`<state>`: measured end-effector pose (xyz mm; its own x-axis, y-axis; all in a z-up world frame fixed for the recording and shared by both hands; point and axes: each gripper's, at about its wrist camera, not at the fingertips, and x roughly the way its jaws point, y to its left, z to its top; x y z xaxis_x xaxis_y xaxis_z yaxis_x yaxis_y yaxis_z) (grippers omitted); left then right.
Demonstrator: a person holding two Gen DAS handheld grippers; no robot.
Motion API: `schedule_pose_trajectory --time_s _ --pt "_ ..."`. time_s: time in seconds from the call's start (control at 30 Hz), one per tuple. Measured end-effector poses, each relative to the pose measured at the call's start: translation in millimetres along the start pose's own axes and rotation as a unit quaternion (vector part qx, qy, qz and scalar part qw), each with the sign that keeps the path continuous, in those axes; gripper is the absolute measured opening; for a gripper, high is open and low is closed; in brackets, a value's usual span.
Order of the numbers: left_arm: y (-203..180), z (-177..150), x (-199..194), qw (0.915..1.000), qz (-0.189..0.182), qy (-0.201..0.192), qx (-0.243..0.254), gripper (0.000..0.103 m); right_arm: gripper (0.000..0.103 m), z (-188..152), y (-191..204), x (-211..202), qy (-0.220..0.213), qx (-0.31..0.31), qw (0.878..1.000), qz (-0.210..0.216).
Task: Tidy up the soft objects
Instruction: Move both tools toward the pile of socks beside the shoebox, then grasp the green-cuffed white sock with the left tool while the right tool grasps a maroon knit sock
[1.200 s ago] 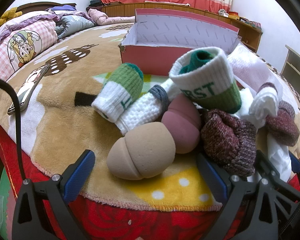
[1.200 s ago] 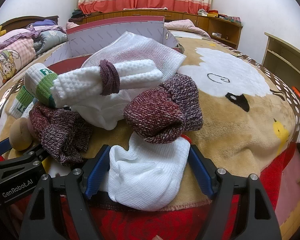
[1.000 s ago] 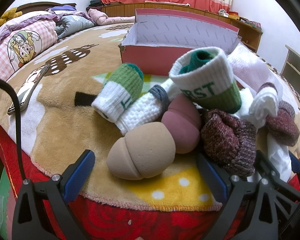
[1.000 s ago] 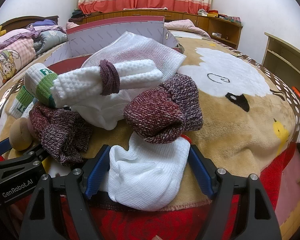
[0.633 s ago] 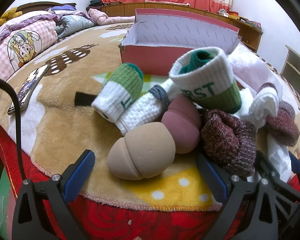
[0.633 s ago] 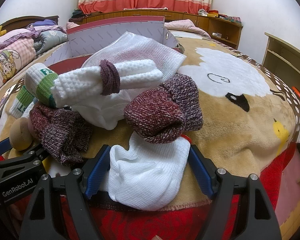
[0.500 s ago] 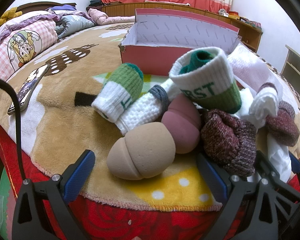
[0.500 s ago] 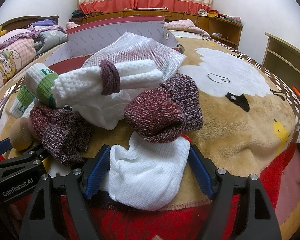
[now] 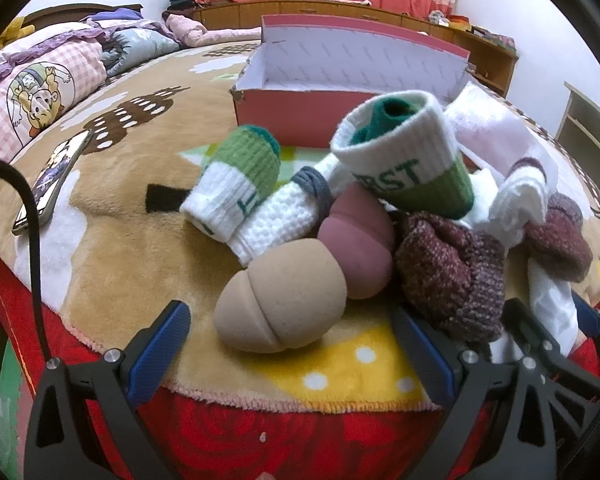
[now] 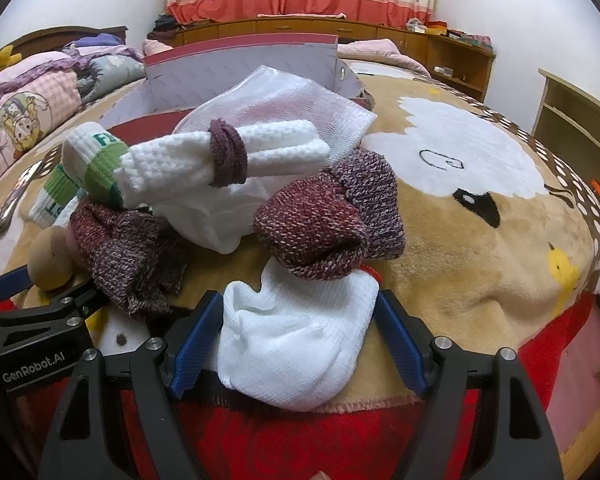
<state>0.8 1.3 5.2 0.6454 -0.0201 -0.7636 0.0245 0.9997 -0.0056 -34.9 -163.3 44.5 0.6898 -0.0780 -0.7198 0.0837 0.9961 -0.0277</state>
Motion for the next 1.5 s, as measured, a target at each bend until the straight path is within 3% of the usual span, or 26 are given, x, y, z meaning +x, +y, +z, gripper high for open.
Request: schedule_pose_trajectory --time_s 0.6,1.5 --pt "-5 -6 -27 0.9980 -0.035 -0.004 0.052 0.103 0.079 3 -11 -19 -0.023 -0.012 0.999 0.027" --pt "16 -1 -34 0.9986 -0.041 -0.006 0.034 0.102 0.079 6 -20 -28 -0.025 -0.010 0.998 0.049"
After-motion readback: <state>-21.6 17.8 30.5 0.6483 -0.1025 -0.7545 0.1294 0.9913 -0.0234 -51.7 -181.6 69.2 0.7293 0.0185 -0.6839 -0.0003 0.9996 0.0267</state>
